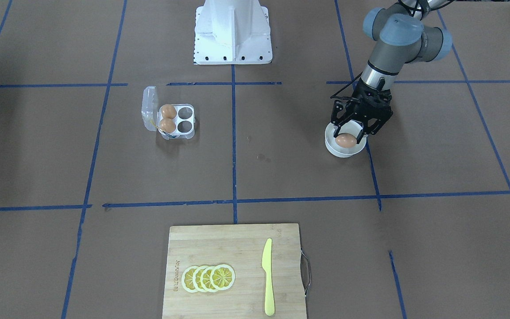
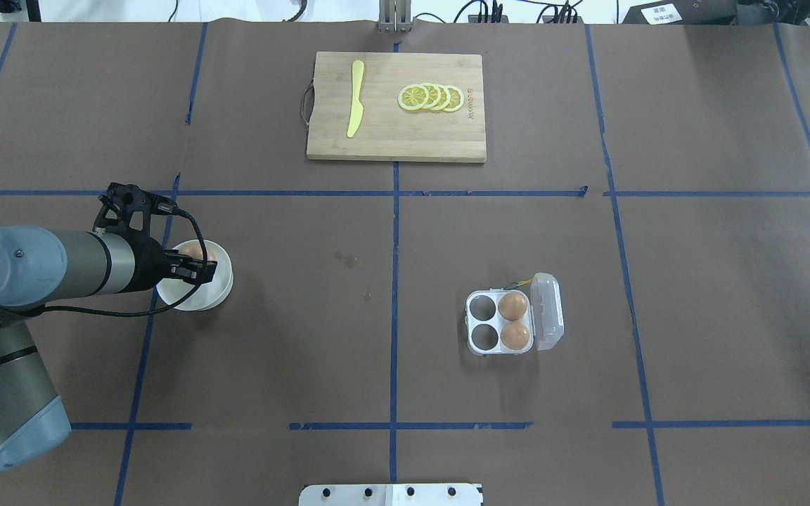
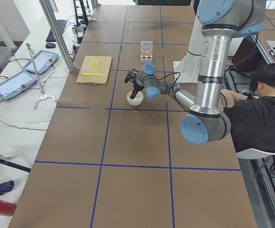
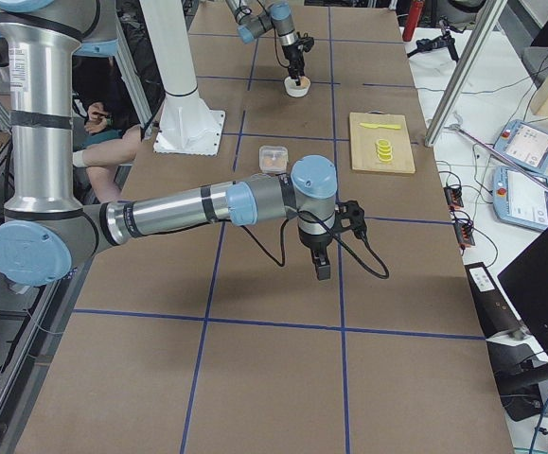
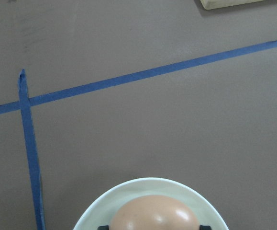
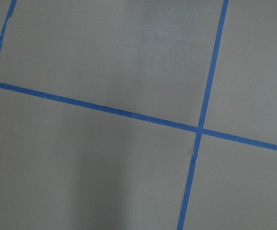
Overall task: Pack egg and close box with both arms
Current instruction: 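Lift the brown egg out of the bowl with the left gripper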
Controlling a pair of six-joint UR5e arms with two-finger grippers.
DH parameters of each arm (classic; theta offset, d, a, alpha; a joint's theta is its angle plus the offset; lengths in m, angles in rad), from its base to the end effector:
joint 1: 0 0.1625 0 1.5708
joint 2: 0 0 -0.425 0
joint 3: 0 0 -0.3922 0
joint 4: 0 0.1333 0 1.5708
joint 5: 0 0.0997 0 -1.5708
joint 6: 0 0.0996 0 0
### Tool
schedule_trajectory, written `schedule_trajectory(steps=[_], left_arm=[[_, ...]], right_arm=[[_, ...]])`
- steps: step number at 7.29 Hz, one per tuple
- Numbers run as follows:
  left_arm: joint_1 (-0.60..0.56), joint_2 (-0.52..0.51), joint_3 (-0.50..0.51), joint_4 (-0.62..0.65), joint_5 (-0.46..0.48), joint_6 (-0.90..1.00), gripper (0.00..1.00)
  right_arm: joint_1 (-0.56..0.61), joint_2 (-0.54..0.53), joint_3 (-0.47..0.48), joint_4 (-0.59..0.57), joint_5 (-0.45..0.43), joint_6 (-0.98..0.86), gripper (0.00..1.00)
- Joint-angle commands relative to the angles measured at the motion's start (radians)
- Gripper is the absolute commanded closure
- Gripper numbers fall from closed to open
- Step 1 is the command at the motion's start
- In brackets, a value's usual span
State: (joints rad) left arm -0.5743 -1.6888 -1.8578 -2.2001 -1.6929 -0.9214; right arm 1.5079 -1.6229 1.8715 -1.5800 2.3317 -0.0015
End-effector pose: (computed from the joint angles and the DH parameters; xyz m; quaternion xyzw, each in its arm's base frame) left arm 0.3929 -0.3986 0.3948 0.2400 0.4344 0.0627 0.8659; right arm 0.0348 -0.4751 0.5369 0.0995 -0.3719 -0.0740 0.9199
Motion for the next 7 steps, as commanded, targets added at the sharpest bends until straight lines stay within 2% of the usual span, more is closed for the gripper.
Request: schedule_trajectory(steps=[1,3,5,7], left_arm=[[-0.001,0.0,-0.032,-0.05,-0.004,0.001,0.58],[-0.003,-0.011,-0.031,-0.175,-0.005,-0.045,0.57],[0.01,-0.063,-0.005,-0.293,-0.007,-0.199,0.56],[0.02,-0.203,0.101,-0.419,-0.005,-0.391,0.56]], right_arm=[[0.0,0.0,0.0,0.0,-0.002,0.0,0.0],[0.002,0.0,0.0,0.0,0.0,0.002,0.0],[0.0,0.0,-0.002,0.0,0.0,0.002,0.0],[0.0,0.0,-0.002,-0.002,0.002,0.002,0.0]])
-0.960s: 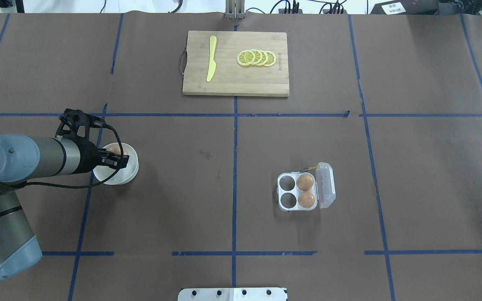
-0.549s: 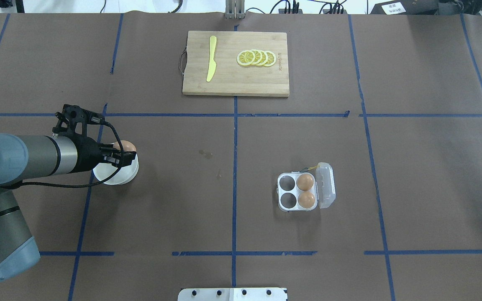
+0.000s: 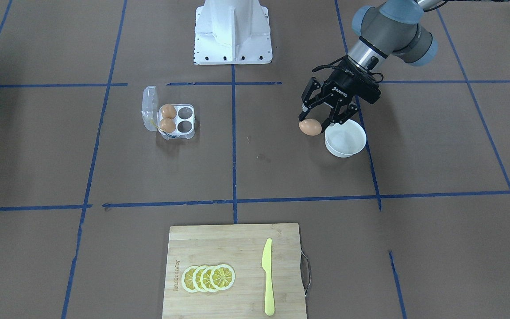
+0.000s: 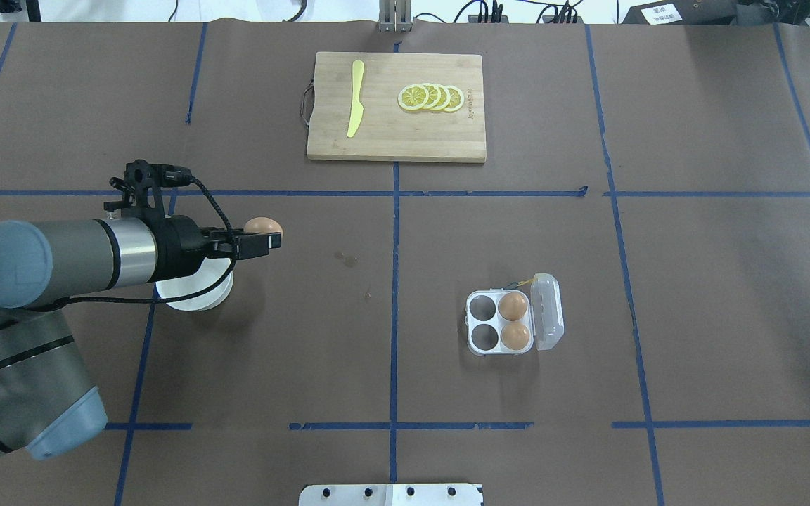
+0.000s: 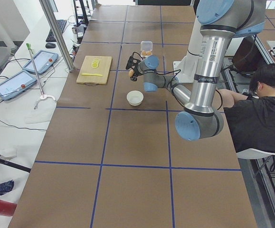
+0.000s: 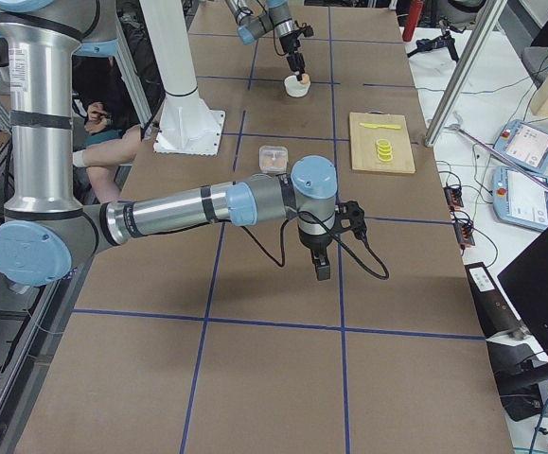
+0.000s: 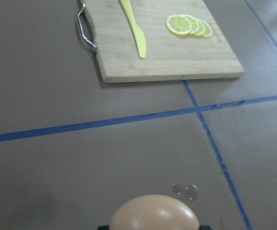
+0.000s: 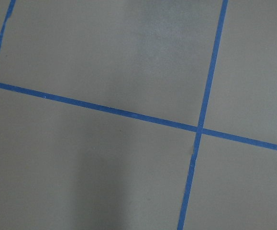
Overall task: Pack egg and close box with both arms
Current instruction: 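Lift the brown egg out of the bowl with the left gripper, then carry the egg with the left gripper over the empty egg-box cup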
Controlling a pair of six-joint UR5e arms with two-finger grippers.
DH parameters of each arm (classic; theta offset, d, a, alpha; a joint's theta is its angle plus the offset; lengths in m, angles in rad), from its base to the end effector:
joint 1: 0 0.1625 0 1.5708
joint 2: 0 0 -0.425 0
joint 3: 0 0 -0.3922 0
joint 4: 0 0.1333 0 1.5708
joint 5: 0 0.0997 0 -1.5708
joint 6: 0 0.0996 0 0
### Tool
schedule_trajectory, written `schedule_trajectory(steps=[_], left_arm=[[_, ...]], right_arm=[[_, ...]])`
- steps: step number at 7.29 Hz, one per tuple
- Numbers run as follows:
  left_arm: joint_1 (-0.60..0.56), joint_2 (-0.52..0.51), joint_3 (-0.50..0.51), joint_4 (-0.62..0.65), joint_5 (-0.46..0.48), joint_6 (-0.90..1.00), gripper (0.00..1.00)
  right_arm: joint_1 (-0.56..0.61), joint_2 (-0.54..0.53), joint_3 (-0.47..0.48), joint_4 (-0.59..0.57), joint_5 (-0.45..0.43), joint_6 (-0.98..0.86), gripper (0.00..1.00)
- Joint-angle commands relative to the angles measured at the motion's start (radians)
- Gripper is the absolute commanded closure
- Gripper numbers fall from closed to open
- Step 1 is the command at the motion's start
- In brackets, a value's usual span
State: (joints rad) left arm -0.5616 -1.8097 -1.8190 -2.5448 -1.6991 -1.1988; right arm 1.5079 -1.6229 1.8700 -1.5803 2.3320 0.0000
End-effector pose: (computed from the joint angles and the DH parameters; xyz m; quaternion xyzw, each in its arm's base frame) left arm 0.4066 -0.3983 0.3036 0.2570 0.6162 -0.0278 0.7440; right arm 0.0348 -0.4752 0.5376 0.0984 -0.3721 -0.0730 0.9201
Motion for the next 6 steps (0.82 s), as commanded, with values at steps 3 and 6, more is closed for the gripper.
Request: schedule_trajectory(steps=[3,6], left_arm=[[0.138,-0.195,0.132,-0.167,0.013,-0.301,0.56],[0.193,-0.318,0.301,-0.306,0.071,-0.384,0.56]], right_arm=[[0.006,0.0,0.0,0.0,0.0,0.0,0.0],[0.009,0.0,0.001,0.0,0.0,0.0,0.0]])
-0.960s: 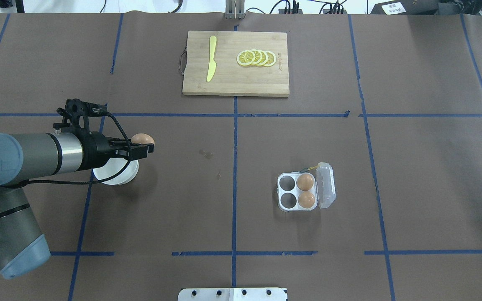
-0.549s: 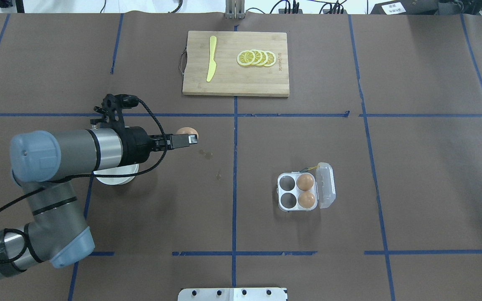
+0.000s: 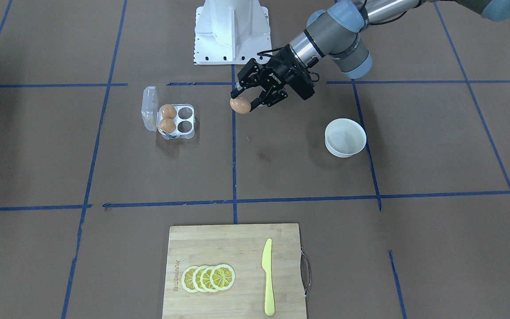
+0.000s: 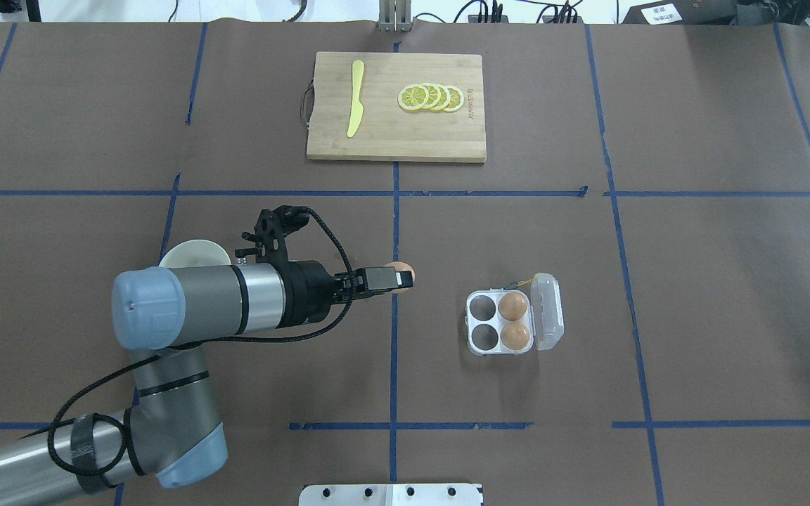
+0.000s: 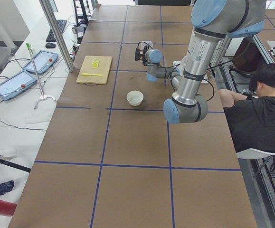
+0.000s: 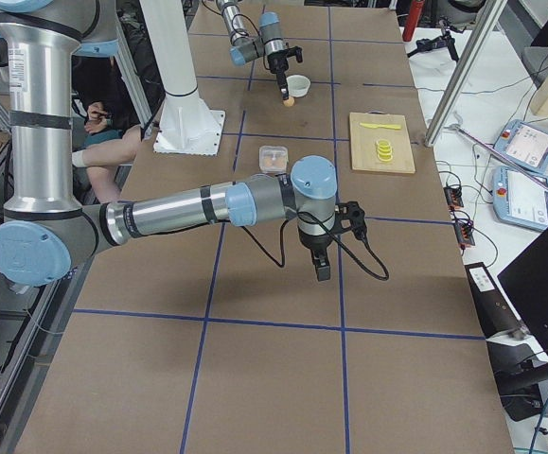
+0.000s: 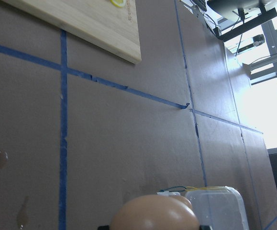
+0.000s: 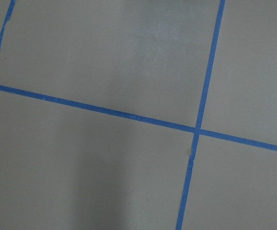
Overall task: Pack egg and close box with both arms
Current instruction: 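Carry the egg with the left gripper over the empty egg-box cup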
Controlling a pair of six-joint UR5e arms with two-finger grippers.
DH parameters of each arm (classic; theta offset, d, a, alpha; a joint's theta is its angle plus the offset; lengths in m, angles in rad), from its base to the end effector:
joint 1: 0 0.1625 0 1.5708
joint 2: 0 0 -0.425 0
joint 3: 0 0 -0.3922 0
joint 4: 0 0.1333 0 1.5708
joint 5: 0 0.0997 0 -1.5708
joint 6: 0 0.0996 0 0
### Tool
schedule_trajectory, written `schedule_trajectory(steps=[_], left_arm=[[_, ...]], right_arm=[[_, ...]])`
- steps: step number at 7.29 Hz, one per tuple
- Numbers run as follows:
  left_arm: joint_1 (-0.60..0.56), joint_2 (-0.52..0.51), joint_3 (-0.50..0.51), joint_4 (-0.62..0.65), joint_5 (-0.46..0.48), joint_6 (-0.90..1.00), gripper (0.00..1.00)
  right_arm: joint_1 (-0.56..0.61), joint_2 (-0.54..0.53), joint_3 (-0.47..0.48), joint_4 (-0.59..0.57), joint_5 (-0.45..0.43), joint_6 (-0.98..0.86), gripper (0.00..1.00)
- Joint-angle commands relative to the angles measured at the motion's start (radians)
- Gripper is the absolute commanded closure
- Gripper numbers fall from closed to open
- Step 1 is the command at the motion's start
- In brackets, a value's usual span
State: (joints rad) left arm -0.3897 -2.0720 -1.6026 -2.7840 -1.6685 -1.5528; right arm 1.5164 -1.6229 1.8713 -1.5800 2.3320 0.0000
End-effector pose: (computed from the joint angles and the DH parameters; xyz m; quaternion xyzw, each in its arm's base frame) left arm 0.5286 -0.3507 0.2205 0.1242 0.7559 -0.0818 0.6375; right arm 0.0388 -0.4748 0.5369 0.1007 -0.3717 -0.0694 0.9203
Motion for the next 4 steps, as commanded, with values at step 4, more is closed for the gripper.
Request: schedule_trajectory(steps=[4], left_arm=[[0.141,-0.21,0.223,-0.089,0.185,-0.114,0.56]], right_arm=[[0.004,0.002,0.0,0.0,0.0,0.0,0.0]])
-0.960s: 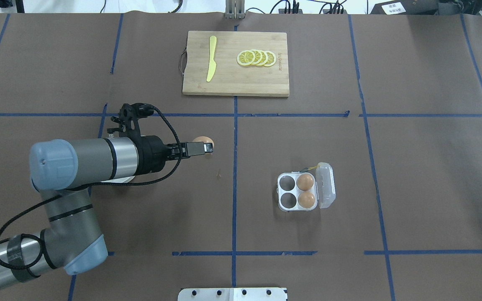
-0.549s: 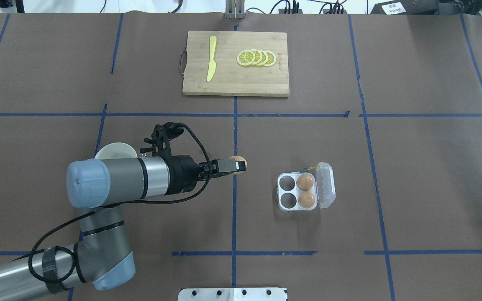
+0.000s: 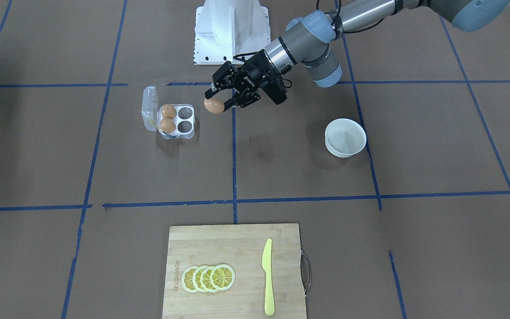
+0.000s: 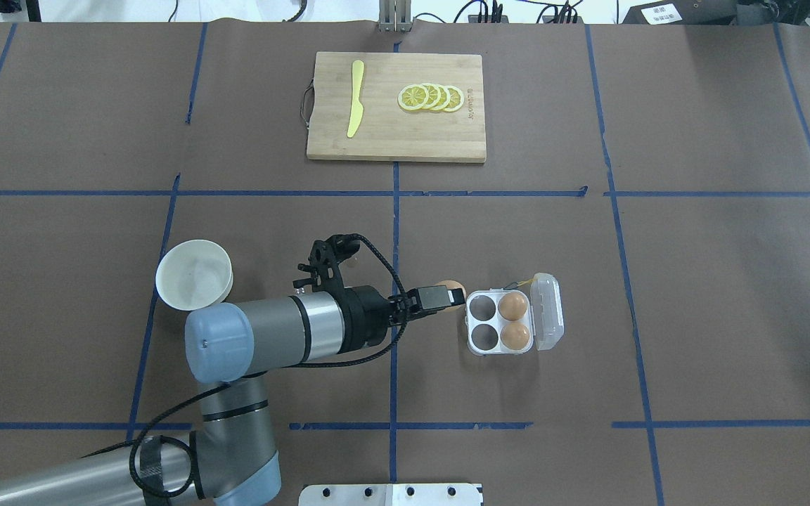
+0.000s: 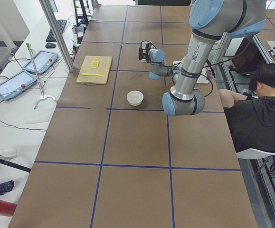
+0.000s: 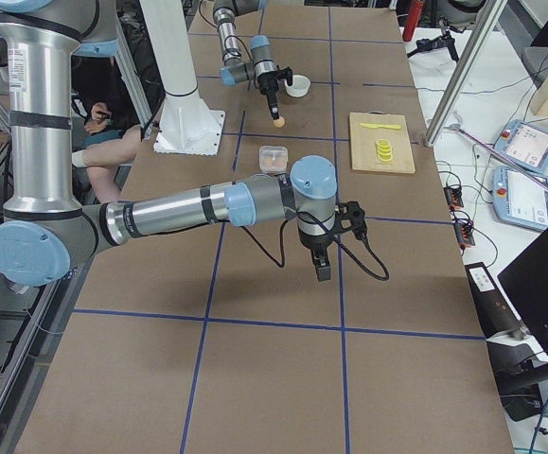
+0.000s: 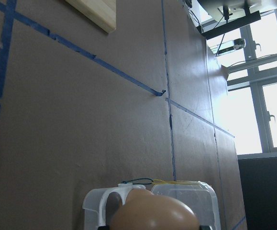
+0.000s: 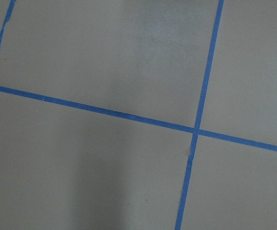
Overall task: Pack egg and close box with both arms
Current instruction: 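Carry the egg with the left gripper over the empty egg-box cup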
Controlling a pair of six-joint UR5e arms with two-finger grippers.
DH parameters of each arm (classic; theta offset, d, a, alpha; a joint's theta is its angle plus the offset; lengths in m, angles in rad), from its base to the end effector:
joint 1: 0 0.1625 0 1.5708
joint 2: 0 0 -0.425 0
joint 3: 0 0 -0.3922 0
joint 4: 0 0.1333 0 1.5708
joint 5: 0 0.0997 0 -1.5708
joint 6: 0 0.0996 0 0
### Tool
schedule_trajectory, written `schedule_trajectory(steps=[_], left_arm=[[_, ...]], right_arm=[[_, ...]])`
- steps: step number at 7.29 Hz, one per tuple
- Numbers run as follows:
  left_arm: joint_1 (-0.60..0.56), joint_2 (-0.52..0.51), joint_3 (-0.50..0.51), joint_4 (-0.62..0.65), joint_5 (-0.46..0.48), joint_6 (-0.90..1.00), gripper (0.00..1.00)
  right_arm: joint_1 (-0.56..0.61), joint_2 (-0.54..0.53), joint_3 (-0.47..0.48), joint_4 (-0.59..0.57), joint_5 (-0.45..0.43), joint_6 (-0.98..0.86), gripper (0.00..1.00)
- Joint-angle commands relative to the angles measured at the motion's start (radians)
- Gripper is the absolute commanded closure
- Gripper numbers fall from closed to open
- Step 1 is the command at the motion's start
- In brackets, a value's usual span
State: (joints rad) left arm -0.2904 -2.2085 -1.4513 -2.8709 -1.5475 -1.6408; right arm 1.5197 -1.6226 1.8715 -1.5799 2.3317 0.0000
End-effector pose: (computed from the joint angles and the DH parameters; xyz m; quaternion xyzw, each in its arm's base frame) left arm 0.5991 -0.3206 0.1887 0.0939 0.7834 -0.1192 0.6028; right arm 0.0404 -0.4748 0.5367 0.1016 -0.3714 -0.0680 0.9204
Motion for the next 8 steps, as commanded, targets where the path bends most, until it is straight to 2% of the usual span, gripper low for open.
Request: schedule_trajectory(steps=[1,4,7,8], left_arm=[[0.048,-0.094,0.101,-0.01,0.07,-0.03,0.56],[0.062,-0.129,0.176,-0.013,0.072,-0.043,0.56],[0.068,-0.137,0.189,-0.013,0.072,-0.045,0.56],[0.069,-0.137,0.189,-0.013,0.072,-0.045,0.52]], right_arm=[[0.005,0.001,0.0,0.0,0.0,-0.002,0.0],[0.01,0.003,0.0,0.0,0.0,-0.002,0.0],[0.014,0.003,0.0,0.0,0.0,-0.002,0.0],[0.014,0.003,0.0,0.0,0.0,-0.002,0.0]])
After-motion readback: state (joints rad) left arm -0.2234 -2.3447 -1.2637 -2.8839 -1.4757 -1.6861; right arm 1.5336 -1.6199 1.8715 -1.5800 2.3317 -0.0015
